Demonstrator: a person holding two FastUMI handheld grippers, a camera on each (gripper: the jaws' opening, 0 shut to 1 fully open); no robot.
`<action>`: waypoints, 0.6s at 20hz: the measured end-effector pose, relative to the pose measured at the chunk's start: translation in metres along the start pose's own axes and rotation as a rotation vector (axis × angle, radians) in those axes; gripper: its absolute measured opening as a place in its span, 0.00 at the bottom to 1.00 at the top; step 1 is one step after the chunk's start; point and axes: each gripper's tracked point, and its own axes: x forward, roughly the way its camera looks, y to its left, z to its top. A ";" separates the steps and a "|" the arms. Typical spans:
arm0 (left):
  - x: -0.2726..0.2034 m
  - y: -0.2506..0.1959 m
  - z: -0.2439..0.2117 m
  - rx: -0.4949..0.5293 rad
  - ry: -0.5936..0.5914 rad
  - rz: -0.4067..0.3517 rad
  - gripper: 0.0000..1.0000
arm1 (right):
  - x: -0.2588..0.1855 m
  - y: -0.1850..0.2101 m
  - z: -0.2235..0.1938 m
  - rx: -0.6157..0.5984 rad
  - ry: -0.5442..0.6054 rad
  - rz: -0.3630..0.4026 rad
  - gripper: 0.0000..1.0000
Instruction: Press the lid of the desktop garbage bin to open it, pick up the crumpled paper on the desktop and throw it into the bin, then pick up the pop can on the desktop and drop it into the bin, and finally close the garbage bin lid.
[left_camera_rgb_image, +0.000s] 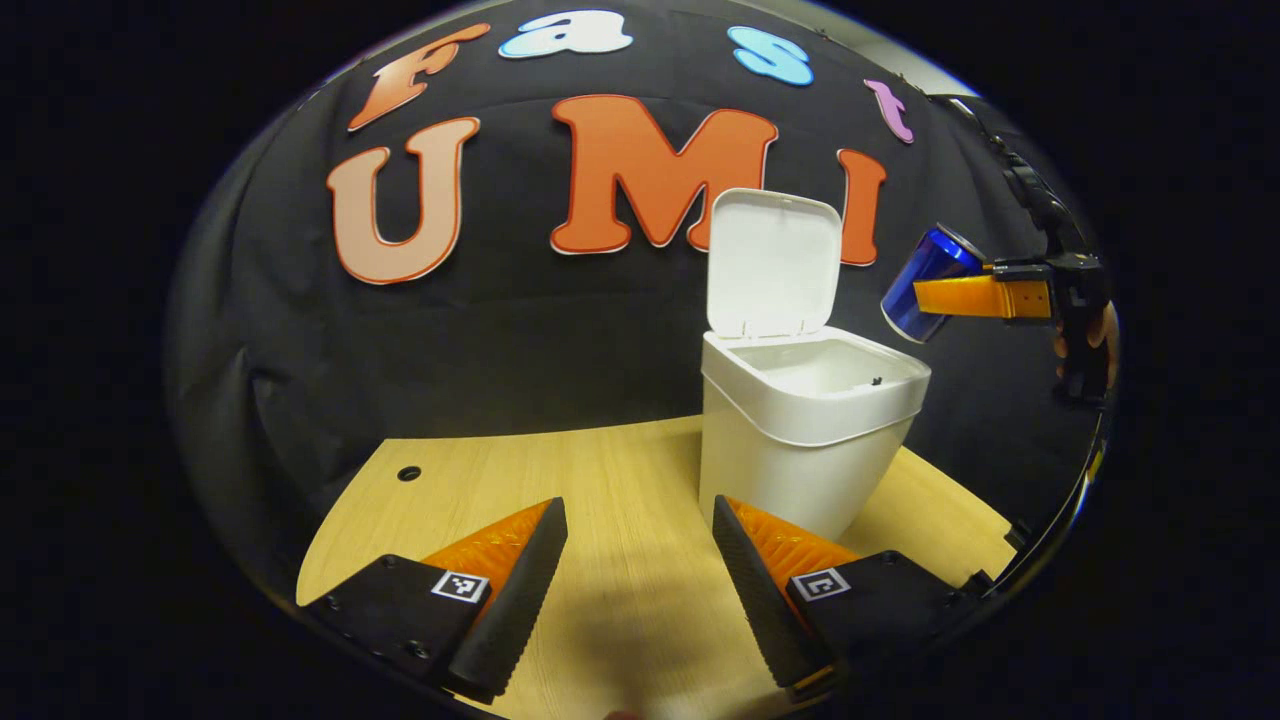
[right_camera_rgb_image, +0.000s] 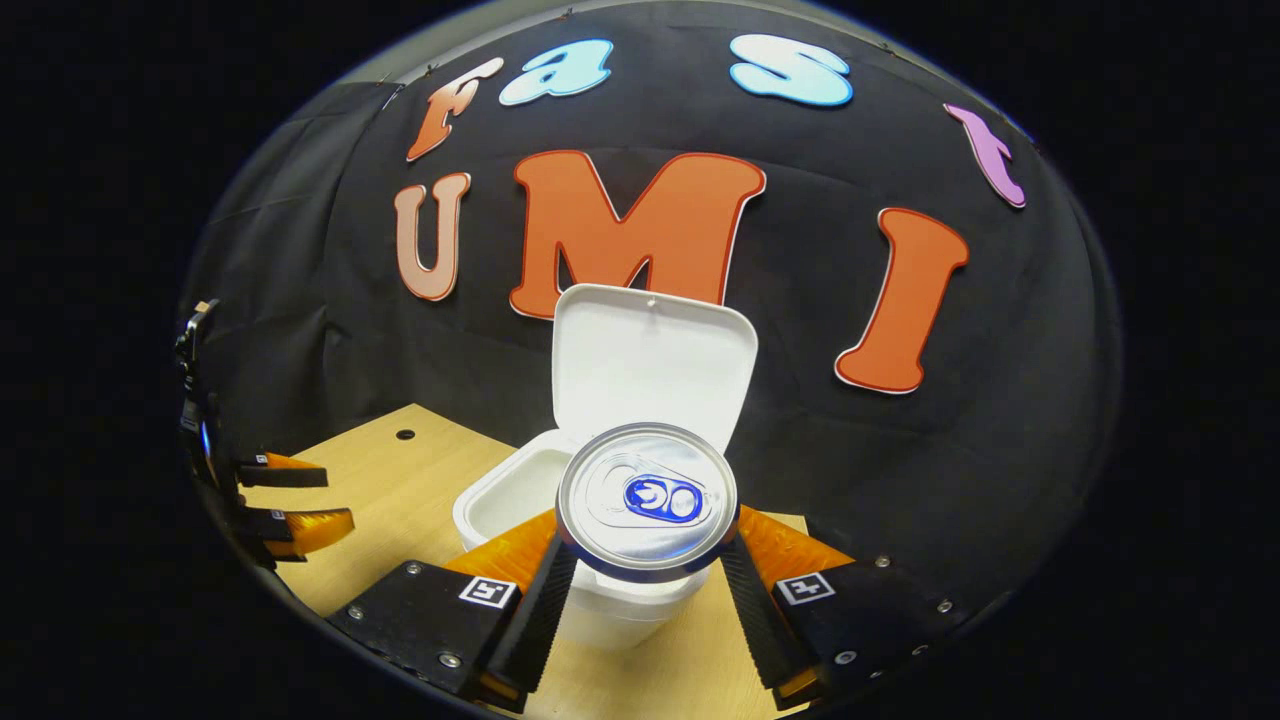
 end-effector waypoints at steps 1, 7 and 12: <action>-0.002 0.007 -0.003 -0.003 0.004 0.019 0.94 | 0.005 0.002 -0.003 -0.009 0.009 0.005 0.80; -0.020 0.036 -0.013 0.018 0.023 0.105 0.94 | 0.030 0.011 -0.019 -0.011 0.062 0.020 0.80; -0.028 0.045 -0.019 0.002 0.036 0.143 0.94 | 0.046 0.008 -0.036 0.000 0.119 0.032 0.80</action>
